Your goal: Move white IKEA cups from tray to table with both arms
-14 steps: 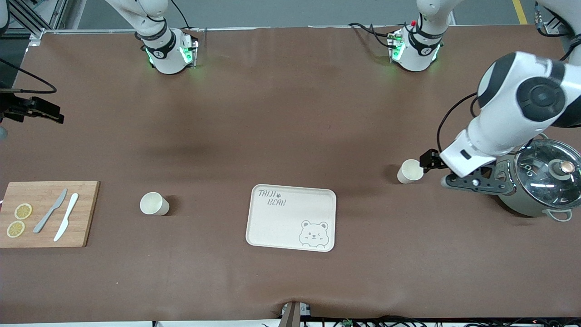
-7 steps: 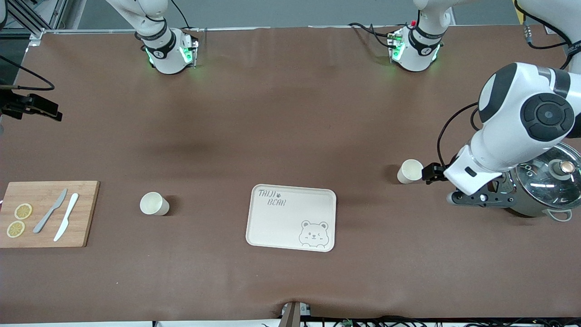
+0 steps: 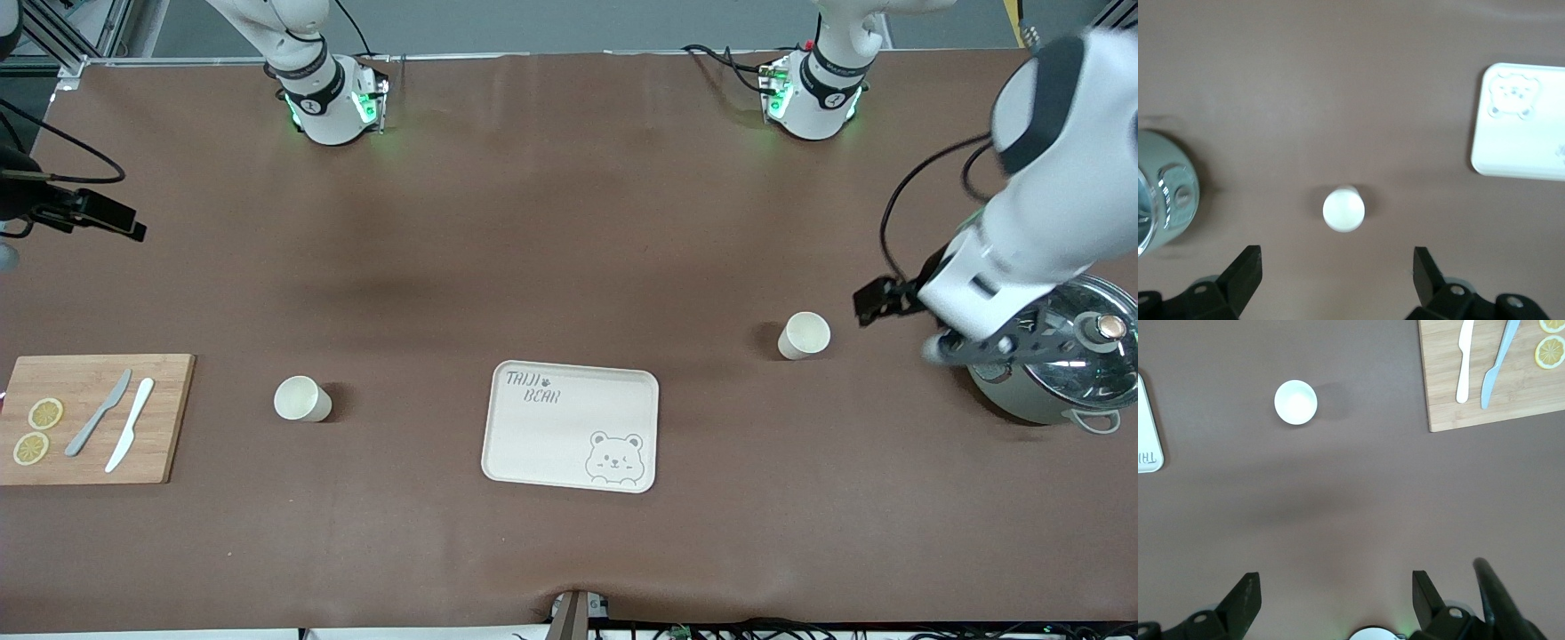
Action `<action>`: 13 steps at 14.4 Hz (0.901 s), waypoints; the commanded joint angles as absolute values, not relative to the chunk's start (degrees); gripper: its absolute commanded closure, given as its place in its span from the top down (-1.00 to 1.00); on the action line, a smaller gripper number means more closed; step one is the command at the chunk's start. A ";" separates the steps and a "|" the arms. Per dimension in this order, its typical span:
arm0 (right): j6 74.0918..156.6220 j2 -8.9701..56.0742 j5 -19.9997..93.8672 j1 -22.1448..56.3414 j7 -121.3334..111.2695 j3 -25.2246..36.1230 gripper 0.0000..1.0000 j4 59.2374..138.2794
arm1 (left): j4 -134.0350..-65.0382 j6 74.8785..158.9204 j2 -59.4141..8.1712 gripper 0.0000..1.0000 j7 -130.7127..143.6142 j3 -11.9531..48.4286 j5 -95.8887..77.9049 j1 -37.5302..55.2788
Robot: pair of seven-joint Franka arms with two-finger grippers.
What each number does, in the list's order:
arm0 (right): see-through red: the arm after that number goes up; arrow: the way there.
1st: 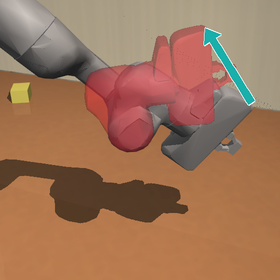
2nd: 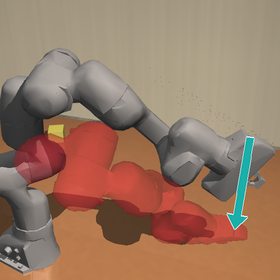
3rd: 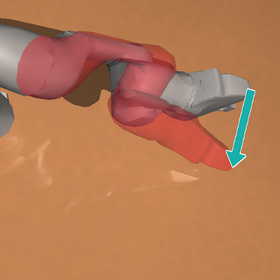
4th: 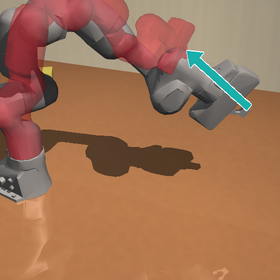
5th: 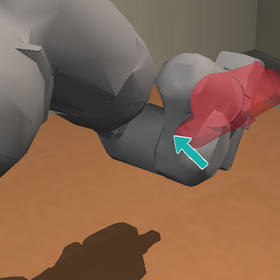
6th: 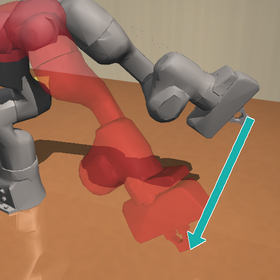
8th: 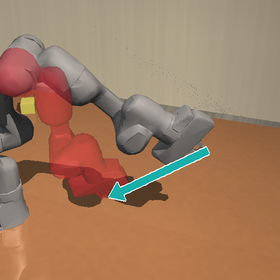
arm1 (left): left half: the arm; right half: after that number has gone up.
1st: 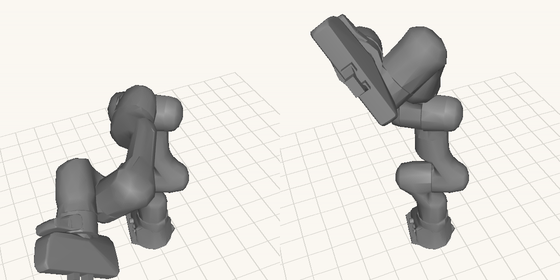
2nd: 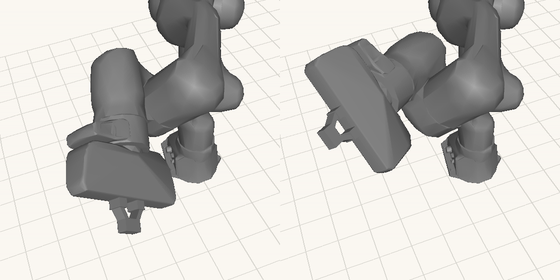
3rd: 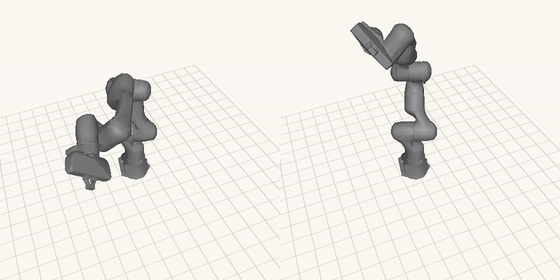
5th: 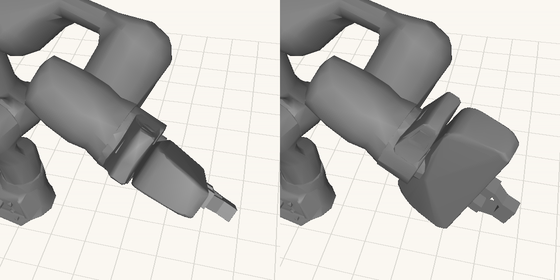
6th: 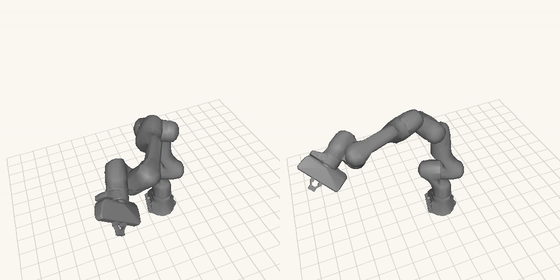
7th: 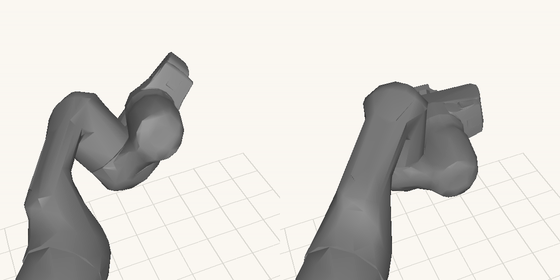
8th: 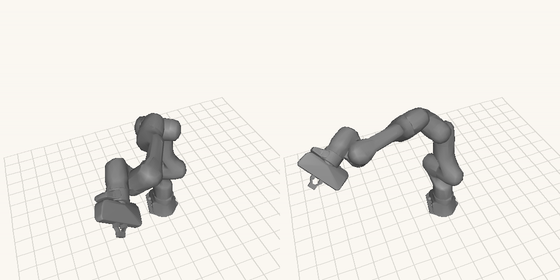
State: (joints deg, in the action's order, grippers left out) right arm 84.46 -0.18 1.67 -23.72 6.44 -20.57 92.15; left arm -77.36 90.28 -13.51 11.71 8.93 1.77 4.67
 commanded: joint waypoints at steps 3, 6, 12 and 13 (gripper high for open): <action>85.16 -1.85 10.36 -17.51 23.24 -21.35 1.00 92.12 | -79.28 85.00 -6.25 1.00 10.19 7.74 -0.09 5.53; 87.35 -1.67 10.37 -8.12 40.11 -21.62 1.00 90.44 | -81.20 84.99 -4.31 1.00 10.11 7.65 -0.09 5.62; 88.42 -1.32 9.93 -6.59 43.61 -21.27 1.00 91.23 | -84.81 87.10 -3.16 1.00 4.83 3.62 0.18 8.16; 88.42 -1.23 9.84 -6.59 43.42 -21.27 1.00 91.23 | -84.90 87.45 -3.43 1.00 4.75 2.82 0.00 9.04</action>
